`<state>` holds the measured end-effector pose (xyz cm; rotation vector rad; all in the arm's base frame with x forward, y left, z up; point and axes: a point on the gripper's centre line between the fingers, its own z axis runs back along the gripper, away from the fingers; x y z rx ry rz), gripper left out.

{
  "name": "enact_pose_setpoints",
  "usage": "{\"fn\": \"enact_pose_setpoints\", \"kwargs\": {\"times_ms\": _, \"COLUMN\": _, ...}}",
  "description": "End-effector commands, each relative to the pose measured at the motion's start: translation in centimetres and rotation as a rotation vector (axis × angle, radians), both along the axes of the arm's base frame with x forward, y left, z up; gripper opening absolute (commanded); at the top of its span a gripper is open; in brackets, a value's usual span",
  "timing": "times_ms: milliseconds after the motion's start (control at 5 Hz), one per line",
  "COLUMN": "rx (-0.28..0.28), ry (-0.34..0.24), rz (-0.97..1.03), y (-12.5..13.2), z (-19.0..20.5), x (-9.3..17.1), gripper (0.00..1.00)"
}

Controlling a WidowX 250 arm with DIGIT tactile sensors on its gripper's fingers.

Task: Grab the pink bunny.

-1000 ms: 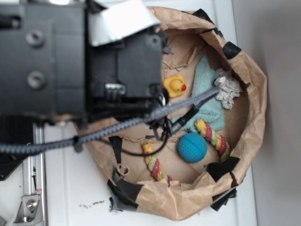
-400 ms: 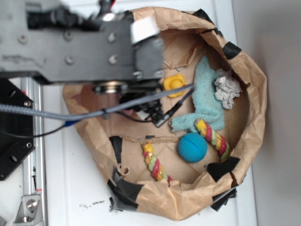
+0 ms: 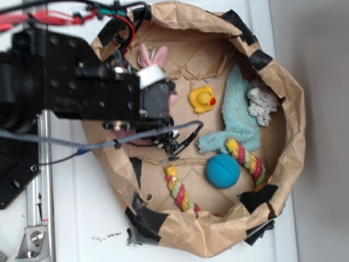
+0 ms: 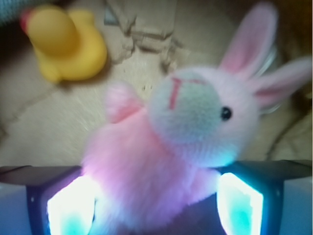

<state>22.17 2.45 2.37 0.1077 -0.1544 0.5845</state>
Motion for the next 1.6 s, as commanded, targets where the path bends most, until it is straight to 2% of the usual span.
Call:
{"fn": "enact_pose_setpoints", "kwargs": {"times_ms": 0, "rx": 0.024, "ry": -0.026, "rz": -0.090, "y": 0.1, "z": -3.0, "x": 1.2, "gripper": 0.00}}
{"fn": "enact_pose_setpoints", "kwargs": {"times_ms": 200, "rx": 0.033, "ry": -0.047, "rz": -0.105, "y": 0.3, "z": -1.5, "x": 2.3, "gripper": 0.00}}
{"fn": "enact_pose_setpoints", "kwargs": {"times_ms": 400, "rx": 0.065, "ry": -0.079, "rz": -0.129, "y": 0.3, "z": 3.6, "x": 3.9, "gripper": 0.00}}
{"fn": "enact_pose_setpoints", "kwargs": {"times_ms": 600, "rx": 0.069, "ry": -0.106, "rz": -0.109, "y": 0.6, "z": 8.1, "x": 4.3, "gripper": 0.00}}
{"fn": "enact_pose_setpoints", "kwargs": {"times_ms": 800, "rx": 0.048, "ry": -0.050, "rz": -0.105, "y": 0.8, "z": 11.1, "x": 4.3, "gripper": 0.00}}
{"fn": "enact_pose_setpoints", "kwargs": {"times_ms": 1000, "rx": -0.005, "ry": -0.069, "rz": -0.251, "y": -0.3, "z": 13.7, "x": 4.2, "gripper": 0.00}}
{"fn": "enact_pose_setpoints", "kwargs": {"times_ms": 1200, "rx": -0.041, "ry": -0.123, "rz": -0.364, "y": -2.2, "z": 14.9, "x": 4.2, "gripper": 0.00}}
{"fn": "enact_pose_setpoints", "kwargs": {"times_ms": 1400, "rx": -0.032, "ry": -0.123, "rz": -0.404, "y": -3.1, "z": 14.7, "x": 3.9, "gripper": 0.00}}
